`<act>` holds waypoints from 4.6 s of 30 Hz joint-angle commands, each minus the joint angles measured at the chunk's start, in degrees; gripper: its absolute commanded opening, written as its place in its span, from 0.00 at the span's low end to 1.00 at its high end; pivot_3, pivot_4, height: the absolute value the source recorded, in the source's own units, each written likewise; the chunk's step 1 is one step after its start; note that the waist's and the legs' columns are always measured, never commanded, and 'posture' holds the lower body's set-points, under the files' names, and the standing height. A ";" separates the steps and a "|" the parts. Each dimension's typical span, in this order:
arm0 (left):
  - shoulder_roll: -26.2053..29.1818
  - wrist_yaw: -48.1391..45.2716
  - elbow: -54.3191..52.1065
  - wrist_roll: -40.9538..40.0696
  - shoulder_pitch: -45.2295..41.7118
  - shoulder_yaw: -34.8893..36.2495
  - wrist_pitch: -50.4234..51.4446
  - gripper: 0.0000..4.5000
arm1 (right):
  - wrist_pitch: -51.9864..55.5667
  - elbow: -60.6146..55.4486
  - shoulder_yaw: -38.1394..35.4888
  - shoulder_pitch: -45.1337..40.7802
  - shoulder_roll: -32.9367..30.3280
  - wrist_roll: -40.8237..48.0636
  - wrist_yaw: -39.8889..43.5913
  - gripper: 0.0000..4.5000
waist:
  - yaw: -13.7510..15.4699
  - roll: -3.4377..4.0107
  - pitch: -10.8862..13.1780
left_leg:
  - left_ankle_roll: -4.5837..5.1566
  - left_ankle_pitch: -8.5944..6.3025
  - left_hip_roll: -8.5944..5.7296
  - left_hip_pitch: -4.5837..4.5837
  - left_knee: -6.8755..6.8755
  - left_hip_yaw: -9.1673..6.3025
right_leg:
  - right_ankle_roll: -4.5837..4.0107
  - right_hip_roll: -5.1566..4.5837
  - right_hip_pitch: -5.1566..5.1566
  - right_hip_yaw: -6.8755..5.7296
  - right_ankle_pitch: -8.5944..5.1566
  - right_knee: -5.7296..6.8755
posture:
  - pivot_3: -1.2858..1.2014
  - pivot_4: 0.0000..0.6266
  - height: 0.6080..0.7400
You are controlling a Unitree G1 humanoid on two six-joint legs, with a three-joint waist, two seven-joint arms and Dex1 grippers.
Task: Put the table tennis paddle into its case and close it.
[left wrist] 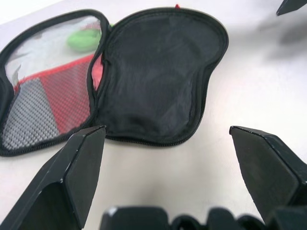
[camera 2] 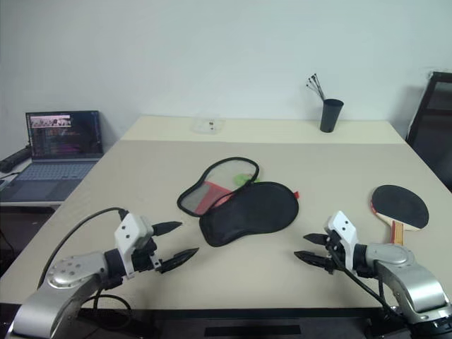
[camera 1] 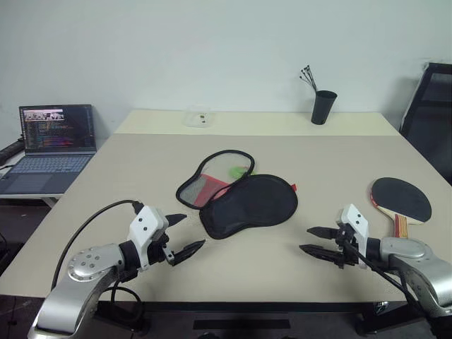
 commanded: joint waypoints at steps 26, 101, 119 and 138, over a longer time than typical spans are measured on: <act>4.73 -11.93 20.05 -2.33 -20.67 -0.66 -4.97 1.00 | 21.91 0.76 -3.48 -14.06 15.70 7.29 -25.21 1.00 | -0.34 -0.07 0.03 | -0.06 -0.04 0.31 -0.01 0.02 0.15 | -0.08 0.65 -0.15 0.20 0.04 0.12 | 0.52 0.24 1.00; -0.63 -13.68 15.76 2.47 -22.44 -6.95 -6.71 1.00 | -7.32 71.61 16.74 -58.28 13.53 -21.87 0.91 0.01 | -1.86 -0.11 0.03 | -0.04 -0.04 0.52 -0.19 0.09 1.41 | -0.44 0.95 -1.03 1.57 0.53 0.38 | 0.52 0.24 1.00; -2.80 -14.69 19.60 3.27 -25.95 -9.53 -9.71 1.00 | 4.31 58.17 -1.17 -48.45 7.59 -17.19 -9.25 0.66 | -1.51 -0.11 0.03 | -0.04 -0.04 0.49 -0.19 0.10 1.46 | -0.42 0.92 -1.01 1.58 0.56 0.37 | 0.52 0.24 1.00; -5.20 -17.76 28.23 5.10 -32.12 -11.26 -14.39 1.00 | 28.74 10.96 -12.59 -22.20 26.96 -7.54 -33.26 1.00 | -1.70 -0.11 0.02 | -0.02 -0.01 0.50 0.13 0.41 1.48 | -0.13 0.96 -1.00 1.68 0.38 1.11 | 0.52 0.24 1.00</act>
